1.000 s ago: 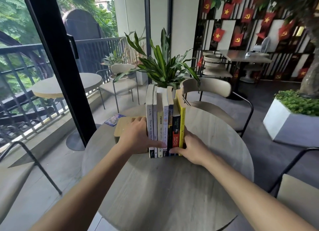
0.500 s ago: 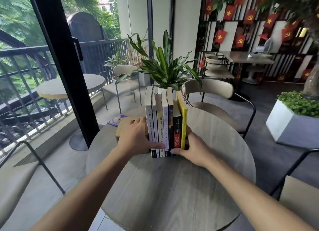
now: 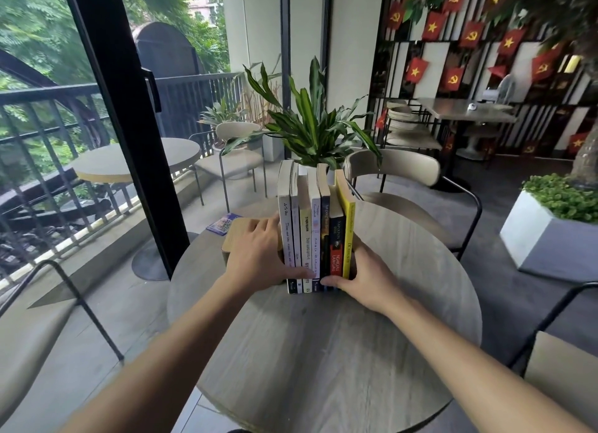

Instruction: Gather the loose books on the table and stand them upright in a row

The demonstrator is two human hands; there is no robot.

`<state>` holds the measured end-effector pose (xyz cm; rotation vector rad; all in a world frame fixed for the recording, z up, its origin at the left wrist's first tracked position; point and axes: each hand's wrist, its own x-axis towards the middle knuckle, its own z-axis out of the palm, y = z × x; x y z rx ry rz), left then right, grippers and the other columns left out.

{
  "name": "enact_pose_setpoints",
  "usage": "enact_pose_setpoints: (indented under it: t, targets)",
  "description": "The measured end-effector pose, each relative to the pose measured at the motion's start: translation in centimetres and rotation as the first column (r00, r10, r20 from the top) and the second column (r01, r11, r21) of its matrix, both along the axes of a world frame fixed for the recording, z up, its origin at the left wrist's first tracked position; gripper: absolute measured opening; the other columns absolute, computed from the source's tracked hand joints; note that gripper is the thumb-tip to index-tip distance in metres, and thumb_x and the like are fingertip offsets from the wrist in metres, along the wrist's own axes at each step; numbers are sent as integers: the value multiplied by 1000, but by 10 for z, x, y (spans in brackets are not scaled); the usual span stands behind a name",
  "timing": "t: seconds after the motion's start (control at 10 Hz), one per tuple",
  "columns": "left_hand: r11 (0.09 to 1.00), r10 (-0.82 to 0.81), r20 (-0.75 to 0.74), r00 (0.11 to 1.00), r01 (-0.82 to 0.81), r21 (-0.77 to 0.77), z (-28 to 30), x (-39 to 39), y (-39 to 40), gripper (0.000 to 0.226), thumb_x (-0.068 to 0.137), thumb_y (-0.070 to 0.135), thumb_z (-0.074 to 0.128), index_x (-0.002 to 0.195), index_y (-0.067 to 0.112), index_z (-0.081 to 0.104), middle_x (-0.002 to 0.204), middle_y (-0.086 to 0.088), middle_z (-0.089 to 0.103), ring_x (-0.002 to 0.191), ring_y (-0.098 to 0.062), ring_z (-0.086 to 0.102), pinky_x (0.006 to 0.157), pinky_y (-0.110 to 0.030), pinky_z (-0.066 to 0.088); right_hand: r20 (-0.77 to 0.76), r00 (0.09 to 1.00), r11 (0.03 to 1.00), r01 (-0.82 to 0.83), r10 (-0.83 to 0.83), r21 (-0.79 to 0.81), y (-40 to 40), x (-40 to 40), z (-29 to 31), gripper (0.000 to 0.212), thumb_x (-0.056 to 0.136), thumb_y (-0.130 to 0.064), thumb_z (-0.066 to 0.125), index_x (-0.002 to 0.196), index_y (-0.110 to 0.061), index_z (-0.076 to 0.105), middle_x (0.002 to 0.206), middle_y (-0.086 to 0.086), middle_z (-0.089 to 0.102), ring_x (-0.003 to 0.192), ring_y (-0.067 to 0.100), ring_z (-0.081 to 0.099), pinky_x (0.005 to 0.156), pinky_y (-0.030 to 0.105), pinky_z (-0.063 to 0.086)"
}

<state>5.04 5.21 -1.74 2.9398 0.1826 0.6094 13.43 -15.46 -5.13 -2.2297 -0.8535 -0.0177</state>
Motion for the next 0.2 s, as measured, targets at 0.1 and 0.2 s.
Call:
enact_pose_setpoints:
  t: [0.1,0.2]
  targets:
    - [996,72,15,997,-73,49,3,-4,-5,119,57,94,59,147,19,39,137,0,53,124,-21,44,106,-34,32,45,998,999,35,-35,0,-4,-2,3,105,68,-56,82,152,-32,23,148,-4,49,134,18,47,106,43,45]
    - [994,106,-18,994,-105,23,2,-4,-4,123,55,97,55,148,18,37,139,-1,52,126,-21,42,109,-35,31,62,996,998,64,-63,-28,-6,3,3,119,64,-65,79,156,-31,11,157,-3,38,141,18,39,110,47,41]
